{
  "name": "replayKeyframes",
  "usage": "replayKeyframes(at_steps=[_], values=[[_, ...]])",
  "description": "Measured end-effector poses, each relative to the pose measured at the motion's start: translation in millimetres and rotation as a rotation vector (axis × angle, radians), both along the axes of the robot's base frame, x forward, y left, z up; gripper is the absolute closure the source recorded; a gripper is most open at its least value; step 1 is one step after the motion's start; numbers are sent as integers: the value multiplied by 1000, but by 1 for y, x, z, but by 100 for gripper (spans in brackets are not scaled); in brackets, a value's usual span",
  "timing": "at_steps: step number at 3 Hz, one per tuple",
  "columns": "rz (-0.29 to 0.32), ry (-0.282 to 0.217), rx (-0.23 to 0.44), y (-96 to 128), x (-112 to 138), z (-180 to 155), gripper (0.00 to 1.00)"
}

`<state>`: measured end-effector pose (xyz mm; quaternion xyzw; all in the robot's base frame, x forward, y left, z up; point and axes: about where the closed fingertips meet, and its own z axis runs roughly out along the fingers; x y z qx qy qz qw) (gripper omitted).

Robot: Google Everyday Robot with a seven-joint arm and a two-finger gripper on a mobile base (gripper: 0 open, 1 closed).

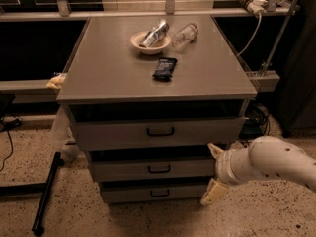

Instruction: Open middle drawer

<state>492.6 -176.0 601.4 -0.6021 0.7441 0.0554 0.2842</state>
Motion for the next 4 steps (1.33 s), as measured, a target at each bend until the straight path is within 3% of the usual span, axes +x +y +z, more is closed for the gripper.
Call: replayKeyframes(at_steps=[1, 4], values=[[36, 36, 19, 16, 18, -58, 0], [63, 2, 17, 16, 29, -85, 0]])
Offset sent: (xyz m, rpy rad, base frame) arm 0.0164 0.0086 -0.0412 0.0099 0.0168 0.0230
